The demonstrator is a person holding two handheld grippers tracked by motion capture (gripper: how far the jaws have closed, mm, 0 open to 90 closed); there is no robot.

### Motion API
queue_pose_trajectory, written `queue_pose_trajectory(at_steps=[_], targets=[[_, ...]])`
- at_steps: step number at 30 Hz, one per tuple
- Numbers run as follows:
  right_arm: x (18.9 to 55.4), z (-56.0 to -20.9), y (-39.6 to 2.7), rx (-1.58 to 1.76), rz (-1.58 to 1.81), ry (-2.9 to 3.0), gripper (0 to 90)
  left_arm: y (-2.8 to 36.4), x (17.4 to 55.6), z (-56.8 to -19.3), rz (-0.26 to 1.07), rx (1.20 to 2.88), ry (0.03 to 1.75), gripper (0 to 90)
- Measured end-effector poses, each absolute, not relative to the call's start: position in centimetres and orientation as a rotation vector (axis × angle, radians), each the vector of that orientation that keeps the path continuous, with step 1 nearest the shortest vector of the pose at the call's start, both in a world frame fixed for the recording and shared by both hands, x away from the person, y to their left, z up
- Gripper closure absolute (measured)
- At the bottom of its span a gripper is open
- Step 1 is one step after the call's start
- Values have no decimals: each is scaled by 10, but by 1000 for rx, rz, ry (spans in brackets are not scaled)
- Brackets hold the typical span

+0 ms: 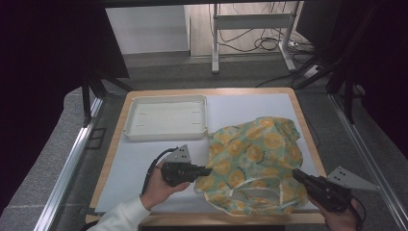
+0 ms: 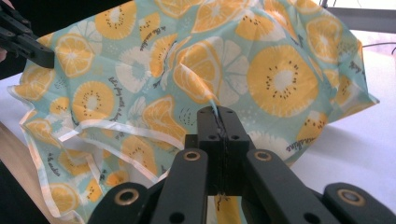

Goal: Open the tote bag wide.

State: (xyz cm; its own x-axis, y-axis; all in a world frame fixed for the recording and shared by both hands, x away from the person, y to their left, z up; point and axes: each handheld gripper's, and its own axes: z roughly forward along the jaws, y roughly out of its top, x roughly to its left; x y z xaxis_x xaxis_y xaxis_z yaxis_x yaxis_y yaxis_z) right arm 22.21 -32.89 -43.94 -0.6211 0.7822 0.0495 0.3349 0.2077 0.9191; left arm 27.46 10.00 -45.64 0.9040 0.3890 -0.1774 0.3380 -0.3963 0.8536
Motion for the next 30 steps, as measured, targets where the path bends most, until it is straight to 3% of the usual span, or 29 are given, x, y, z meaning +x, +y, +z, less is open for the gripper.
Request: queue_pose_trajectory(at_steps=[30], targets=[[248,-404,-318,980,1395,2009,883,95,295,-433,66,1936,526,890]])
